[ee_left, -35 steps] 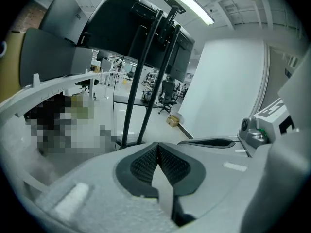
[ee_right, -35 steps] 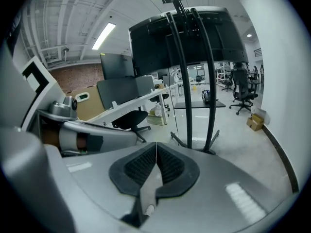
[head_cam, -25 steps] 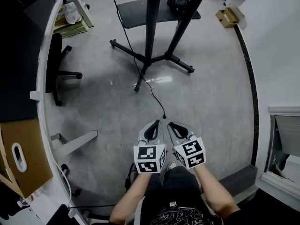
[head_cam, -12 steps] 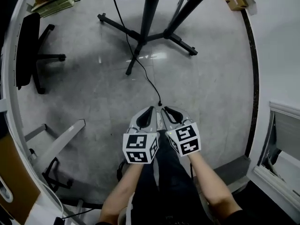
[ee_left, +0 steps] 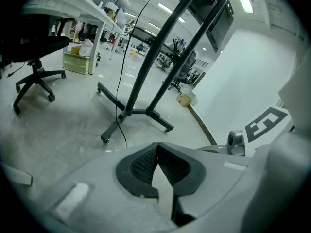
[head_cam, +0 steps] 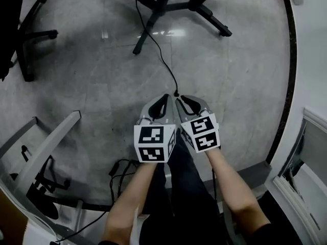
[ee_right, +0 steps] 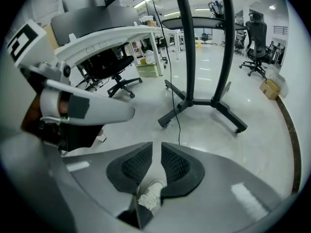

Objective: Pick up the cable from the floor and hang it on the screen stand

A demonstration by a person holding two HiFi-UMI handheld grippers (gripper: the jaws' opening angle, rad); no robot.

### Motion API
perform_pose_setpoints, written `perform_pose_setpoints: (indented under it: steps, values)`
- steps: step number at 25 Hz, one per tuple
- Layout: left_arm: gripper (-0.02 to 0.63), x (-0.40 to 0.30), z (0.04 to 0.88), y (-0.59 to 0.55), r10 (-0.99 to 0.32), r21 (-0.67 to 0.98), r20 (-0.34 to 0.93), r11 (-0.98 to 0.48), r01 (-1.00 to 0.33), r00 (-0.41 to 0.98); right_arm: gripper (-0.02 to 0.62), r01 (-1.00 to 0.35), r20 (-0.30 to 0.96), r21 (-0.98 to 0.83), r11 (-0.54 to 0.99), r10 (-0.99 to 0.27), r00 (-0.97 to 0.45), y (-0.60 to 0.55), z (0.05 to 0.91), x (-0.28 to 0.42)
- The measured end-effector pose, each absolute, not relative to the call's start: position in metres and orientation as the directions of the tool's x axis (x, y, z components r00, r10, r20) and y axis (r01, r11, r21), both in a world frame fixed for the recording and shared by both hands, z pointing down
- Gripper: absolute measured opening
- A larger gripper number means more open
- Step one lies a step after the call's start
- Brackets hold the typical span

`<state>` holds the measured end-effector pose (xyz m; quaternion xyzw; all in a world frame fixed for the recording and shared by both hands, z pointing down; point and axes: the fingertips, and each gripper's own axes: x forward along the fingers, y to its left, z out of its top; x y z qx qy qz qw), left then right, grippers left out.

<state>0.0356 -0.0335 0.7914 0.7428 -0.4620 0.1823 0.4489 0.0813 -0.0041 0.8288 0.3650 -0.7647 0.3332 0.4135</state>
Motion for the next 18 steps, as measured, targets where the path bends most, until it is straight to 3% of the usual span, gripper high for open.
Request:
perform_pose_setpoints:
  steps: [18]
  values:
    - [-0.002, 0.059, 0.977, -0.051, -0.423, 0.458, 0.765, -0.173, -0.872, 0.486, 0.066, -0.89, 0.926, -0.236, 0.391, -0.186, -0.327, 0.015, 1.049, 0.136]
